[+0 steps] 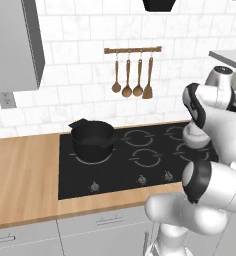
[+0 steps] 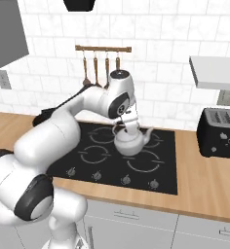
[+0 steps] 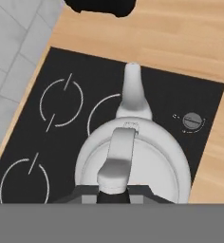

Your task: Pick the kettle from the counter and place it on a stove burner. Then turn the burner on.

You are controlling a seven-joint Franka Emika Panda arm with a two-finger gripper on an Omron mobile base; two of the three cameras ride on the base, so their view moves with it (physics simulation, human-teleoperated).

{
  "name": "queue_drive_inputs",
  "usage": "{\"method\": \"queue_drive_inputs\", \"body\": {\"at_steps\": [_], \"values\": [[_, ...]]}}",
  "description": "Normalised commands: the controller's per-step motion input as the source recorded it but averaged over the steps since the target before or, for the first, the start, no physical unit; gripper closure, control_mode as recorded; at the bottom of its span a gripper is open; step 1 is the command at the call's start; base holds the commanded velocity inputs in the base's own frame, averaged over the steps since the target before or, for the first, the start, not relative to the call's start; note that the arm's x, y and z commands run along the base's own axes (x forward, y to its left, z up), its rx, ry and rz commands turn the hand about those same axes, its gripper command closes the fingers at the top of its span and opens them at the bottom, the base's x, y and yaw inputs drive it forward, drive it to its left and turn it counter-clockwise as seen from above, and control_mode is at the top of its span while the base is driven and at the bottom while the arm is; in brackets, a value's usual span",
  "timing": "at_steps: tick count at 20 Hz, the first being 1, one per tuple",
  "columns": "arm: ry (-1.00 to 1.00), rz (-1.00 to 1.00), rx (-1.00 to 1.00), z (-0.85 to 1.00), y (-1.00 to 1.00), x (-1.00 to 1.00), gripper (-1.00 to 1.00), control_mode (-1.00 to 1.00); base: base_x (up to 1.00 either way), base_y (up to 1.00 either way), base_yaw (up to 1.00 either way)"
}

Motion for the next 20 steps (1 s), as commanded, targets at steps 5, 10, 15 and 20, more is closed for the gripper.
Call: {"method": "queue_drive_inputs", "body": {"at_steps": [5,10,15,20], "values": [[0.09,0.00,0.27,-0.22,-0.43,0.27,1.00,-1.00,0.00,0.00,0.00],[0.07,0.00,0.25,-0.09,-0.37,0.21,1.00,-1.00,0.00,0.00,0.00],[0.03,0.00,-0.01,-0.11,-0.08,0.12,1.00,-1.00,0.00,0.00,0.00],[0.00,0.00,-0.03,-0.37,-0.25,0.26,1.00,-1.00,0.00,0.00,0.00]]}}
